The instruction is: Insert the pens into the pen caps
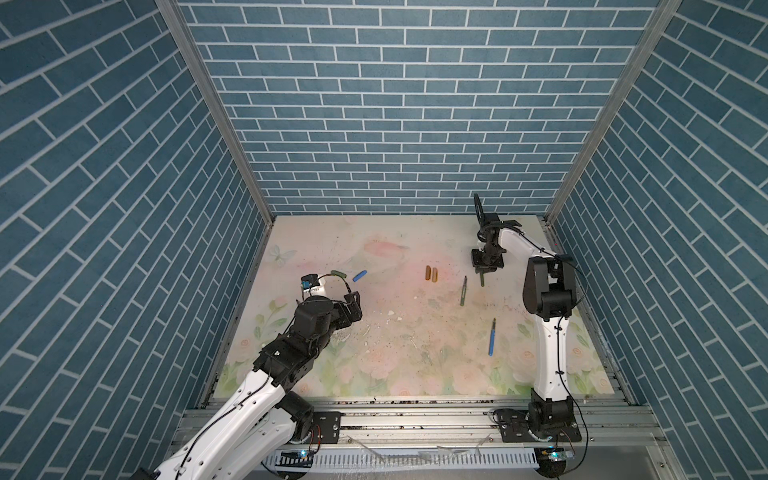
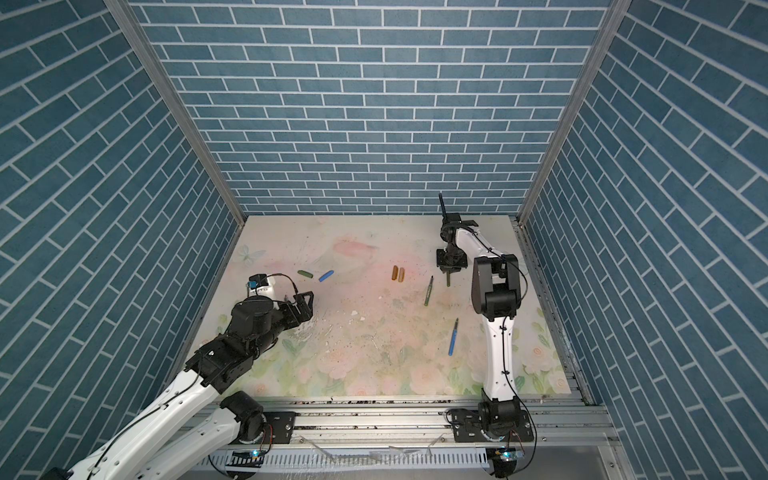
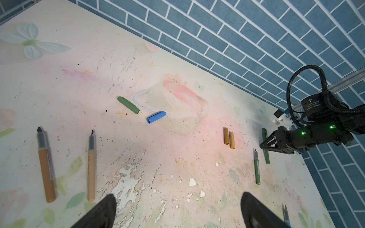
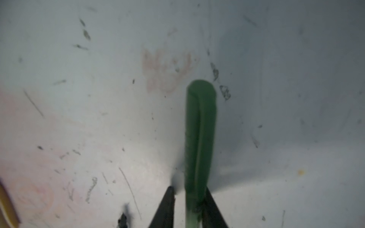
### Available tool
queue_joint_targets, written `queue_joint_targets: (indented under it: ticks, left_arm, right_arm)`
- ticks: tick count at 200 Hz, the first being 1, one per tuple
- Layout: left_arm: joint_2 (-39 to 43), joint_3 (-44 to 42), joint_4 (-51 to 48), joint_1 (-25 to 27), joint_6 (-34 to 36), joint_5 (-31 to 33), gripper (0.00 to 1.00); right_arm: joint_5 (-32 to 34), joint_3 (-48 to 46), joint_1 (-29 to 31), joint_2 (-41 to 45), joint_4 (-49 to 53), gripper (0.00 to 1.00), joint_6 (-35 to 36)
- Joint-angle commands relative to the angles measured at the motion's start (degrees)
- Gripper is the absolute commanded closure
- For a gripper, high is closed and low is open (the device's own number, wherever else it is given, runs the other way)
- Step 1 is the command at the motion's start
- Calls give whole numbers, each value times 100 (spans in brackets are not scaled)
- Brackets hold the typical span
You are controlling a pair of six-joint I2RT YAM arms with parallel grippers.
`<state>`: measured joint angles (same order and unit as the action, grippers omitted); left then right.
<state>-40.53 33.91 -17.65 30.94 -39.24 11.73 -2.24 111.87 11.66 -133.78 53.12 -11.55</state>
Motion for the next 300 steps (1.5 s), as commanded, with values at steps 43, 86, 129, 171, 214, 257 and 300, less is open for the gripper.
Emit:
queue_joint_targets:
  ticks: [43,86,129,171,214,257,300]
  left_arm:
    - [-218,-47,375,-70,-27,-386,0]
    - [-1713,407,1342,-48,258,-1763,13]
    - [-3059,1134,1757,225,362,-2186,16]
    - [-3531,1508,1570,280,504,-2199,15]
    - [-5093,2753,1866,939,1161,-2241,12]
    - [-5170,2571,2348,536,854,-1640,11]
    - [-5272,2649,1227,211,1351,-1207,10]
  right_arm:
    - [-171,-78,-48,299,189,55,144]
    - [-567,-674,-232,613,-233,50,10]
    - [-775,-782,-374,321,-177,49,28]
    - [-1568,-891,-380,1275,-639,48,-433]
    - [-2305,-1619,-419,1905,-1378,49,-1125]
    - [-2770,-1985,439,2053,-2315,49,-1878]
    - [-2695,-795,1493,860,-2730,49,-2636]
